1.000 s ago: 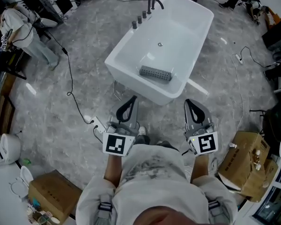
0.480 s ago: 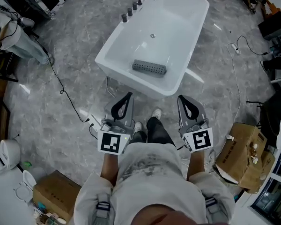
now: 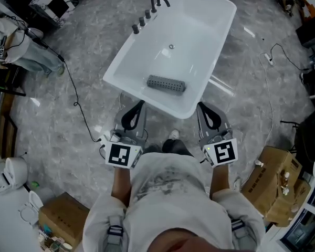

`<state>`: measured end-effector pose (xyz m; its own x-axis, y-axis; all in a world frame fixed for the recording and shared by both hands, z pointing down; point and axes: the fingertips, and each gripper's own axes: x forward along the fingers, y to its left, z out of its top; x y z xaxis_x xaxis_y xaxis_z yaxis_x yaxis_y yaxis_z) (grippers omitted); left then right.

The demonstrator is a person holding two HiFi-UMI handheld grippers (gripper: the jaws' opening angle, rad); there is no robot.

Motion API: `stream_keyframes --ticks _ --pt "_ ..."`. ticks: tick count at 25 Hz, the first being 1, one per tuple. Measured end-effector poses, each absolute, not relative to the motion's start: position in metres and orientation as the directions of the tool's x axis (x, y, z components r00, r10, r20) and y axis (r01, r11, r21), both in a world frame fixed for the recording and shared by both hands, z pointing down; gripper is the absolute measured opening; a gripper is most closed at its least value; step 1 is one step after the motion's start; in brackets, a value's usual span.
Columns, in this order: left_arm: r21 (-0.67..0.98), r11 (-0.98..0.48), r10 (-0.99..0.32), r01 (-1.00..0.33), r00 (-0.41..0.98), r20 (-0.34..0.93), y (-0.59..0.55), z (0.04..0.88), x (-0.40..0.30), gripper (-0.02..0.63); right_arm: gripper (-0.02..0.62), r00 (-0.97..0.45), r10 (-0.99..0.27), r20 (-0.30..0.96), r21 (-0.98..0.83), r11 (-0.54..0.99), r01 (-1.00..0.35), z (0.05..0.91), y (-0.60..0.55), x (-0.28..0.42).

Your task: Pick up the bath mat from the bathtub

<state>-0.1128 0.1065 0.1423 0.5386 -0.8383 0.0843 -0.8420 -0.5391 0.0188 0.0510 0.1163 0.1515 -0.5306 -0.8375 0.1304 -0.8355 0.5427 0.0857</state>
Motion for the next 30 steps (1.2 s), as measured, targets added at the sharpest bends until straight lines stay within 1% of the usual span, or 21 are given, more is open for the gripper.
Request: stream_keyframes --ticks 8,12,20,30 --pt "-0.012 -0.527 -0.846 -0.85 0.524 0.096 0.071 0.145 -0.081 0.003 0.002 -0.556 -0.822 0.123 0.075 0.566 -0.821 0.155 0.081 0.083" --pt "-0.006 -0.516 -0.852 -0.857 0.512 0.107 0.052 0.146 -0.079 0.003 0.003 -0.557 -0.82 0.13 0.067 0.567 -0.821 0.16 0.062 0.089" --pt "0.013 -0.563 -0.822 -0.827 0.561 0.093 0.001 0.158 -0.088 0.003 0.003 -0.526 -0.835 0.163 0.073 0.542 -0.837 0.167 0.015 0.074" --pt "0.109 -0.628 -0.754 -0.771 0.637 0.162 -0.072 0.201 -0.116 0.003 0.003 -0.452 -0.853 0.26 0.047 0.479 -0.877 0.21 -0.054 0.041"
